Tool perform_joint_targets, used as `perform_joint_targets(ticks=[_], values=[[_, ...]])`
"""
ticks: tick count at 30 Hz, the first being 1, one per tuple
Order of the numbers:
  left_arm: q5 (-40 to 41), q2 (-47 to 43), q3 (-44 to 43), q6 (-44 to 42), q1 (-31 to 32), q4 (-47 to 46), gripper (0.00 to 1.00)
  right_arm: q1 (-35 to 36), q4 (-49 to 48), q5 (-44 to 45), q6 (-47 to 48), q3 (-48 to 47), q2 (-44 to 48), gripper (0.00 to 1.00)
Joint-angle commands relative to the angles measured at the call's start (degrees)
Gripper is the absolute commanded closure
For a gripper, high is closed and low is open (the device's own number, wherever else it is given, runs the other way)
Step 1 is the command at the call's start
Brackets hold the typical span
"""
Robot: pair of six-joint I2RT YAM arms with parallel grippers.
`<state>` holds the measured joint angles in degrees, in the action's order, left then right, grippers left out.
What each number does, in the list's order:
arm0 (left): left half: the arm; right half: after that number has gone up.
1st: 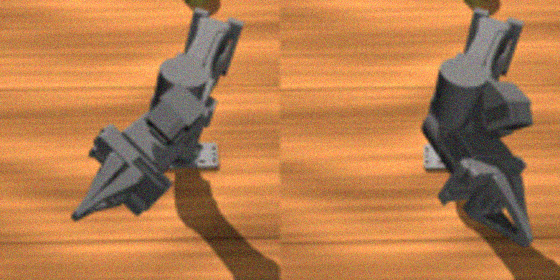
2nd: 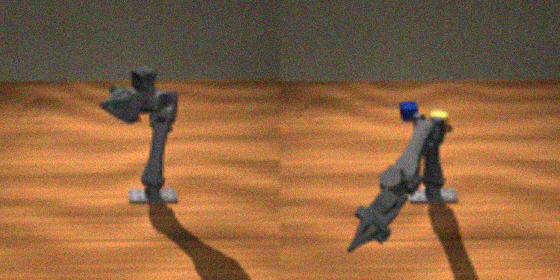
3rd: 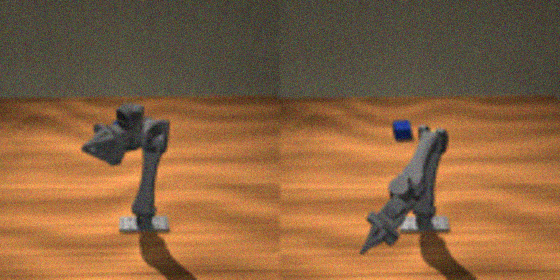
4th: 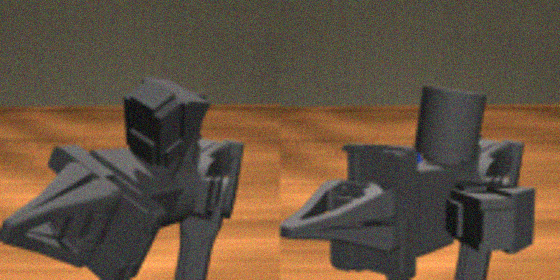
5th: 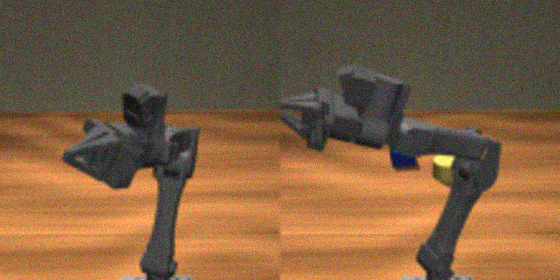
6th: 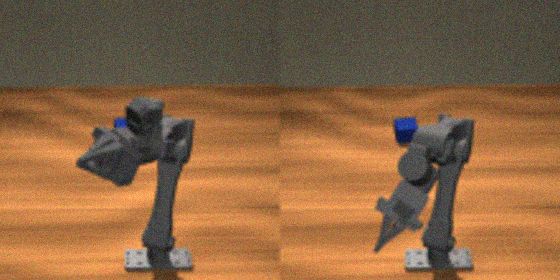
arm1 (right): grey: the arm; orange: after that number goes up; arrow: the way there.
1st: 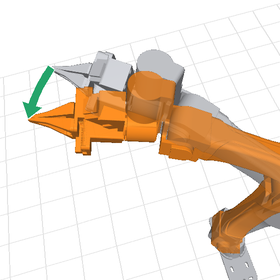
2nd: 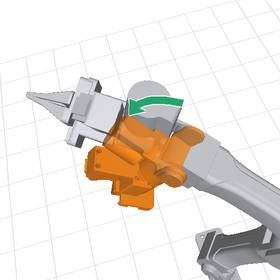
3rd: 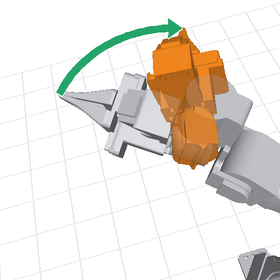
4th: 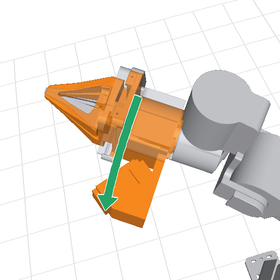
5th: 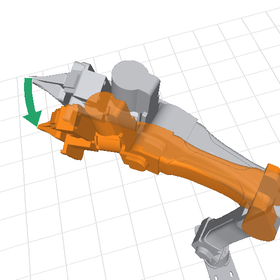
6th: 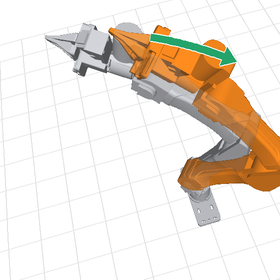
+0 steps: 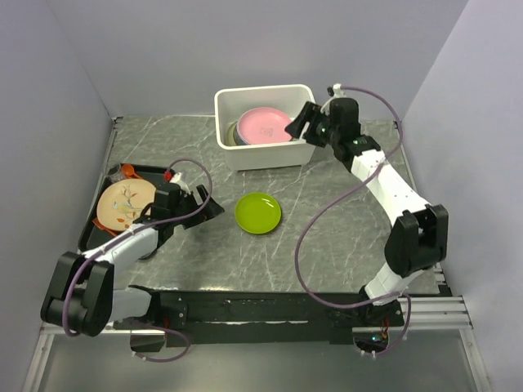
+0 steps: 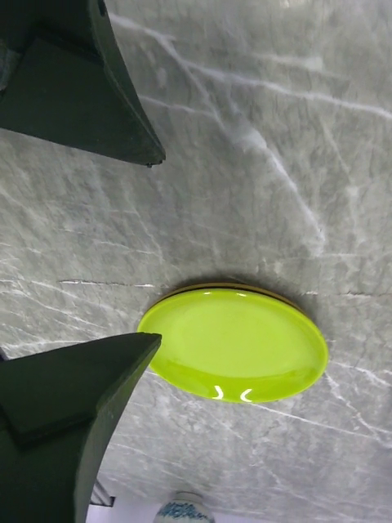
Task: Place the plates into the plastic bin on the countertop
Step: Place the plate in the plastic bin, then pick up the plate at the center of the board.
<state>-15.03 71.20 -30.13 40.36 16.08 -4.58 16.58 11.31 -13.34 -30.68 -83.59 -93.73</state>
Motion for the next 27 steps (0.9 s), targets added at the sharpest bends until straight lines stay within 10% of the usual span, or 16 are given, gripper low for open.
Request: perform_joint_targets(ticks=[1, 27], values=[[-4.5, 2.7, -1.9, 0.9, -0.1, -5.9, 0.17, 1.1, -3.7, -1.1, -0.6, 8.0, 8.1, 0.26], [-5.9, 19.6, -11.2, 3.0, 5.4, -11.5, 0.51, 3.5, -12.7, -4.7, -4.0, 36.6, 11.9, 0.32]])
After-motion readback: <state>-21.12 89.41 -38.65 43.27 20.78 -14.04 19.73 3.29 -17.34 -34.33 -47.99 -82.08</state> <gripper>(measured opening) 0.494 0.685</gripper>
